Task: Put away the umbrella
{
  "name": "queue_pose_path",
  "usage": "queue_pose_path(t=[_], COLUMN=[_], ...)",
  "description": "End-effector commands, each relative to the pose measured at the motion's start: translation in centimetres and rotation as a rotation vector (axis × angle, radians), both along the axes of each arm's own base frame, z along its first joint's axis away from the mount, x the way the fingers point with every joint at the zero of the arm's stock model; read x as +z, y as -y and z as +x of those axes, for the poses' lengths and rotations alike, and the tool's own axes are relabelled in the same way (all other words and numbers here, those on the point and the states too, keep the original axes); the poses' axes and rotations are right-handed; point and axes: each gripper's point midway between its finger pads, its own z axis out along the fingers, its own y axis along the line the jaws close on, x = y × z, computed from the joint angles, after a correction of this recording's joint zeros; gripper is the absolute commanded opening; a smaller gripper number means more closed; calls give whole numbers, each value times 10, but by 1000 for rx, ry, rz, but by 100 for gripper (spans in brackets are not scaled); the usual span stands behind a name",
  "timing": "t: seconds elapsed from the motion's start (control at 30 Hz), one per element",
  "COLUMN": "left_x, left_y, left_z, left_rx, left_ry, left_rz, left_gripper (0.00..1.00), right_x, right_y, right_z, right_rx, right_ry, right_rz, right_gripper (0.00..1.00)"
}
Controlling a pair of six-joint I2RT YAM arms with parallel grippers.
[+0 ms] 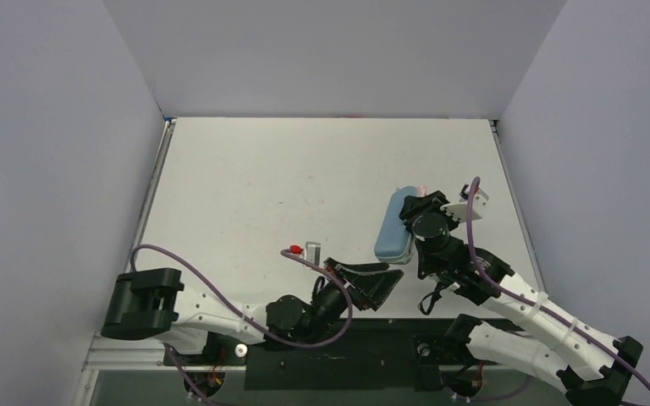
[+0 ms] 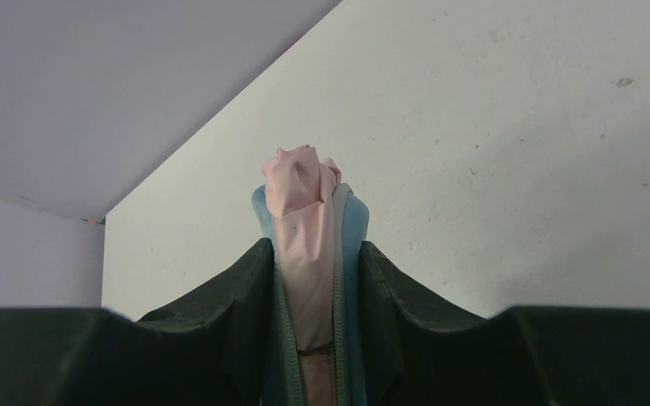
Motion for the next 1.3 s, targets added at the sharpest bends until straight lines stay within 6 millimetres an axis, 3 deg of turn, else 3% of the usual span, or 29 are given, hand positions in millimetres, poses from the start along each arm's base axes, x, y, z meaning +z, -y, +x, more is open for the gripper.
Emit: queue_pose_path(t=[0.0, 0.07, 0.17, 0.37, 0.43, 0.57, 0.77, 0.8, 1.0, 1.27], left_x=[9, 2, -5, -29, -26, -6, 27, 31, 48, 63], left_y=[-16, -24, -36, -70, -79, -93, -105, -104, -103, -94], left_z=[-26, -28, -26, -3, 4, 14, 26, 20, 31, 41], left_rx=[-149, -154, -143, -89, -107, -172, -278, -326, -371, -355], left_ry=[60, 106, 187, 209, 197, 228, 255, 266, 247, 270], left_rz=[93, 198, 309, 539, 557, 486, 274, 244, 90, 26], left_gripper=[89, 99, 97, 97, 97, 97, 97, 97, 97, 97], right_x=[33, 36, 42, 51, 56, 71, 115, 116, 145, 172], right_y=[-6, -6, -11, -32, -41, -62, -90, -95, -103, -107], right_z=[3, 3, 4, 3, 1, -10, -39, -44, -63, -69], right_rx=[61, 83, 136, 290, 362, 517, 751, 786, 899, 948], right_ry=[78, 80, 85, 127, 158, 236, 423, 432, 567, 668], right_rz=[99, 107, 126, 166, 176, 221, 343, 361, 485, 580], right_gripper=[0, 0, 0, 0, 0, 0, 0, 0, 0, 0])
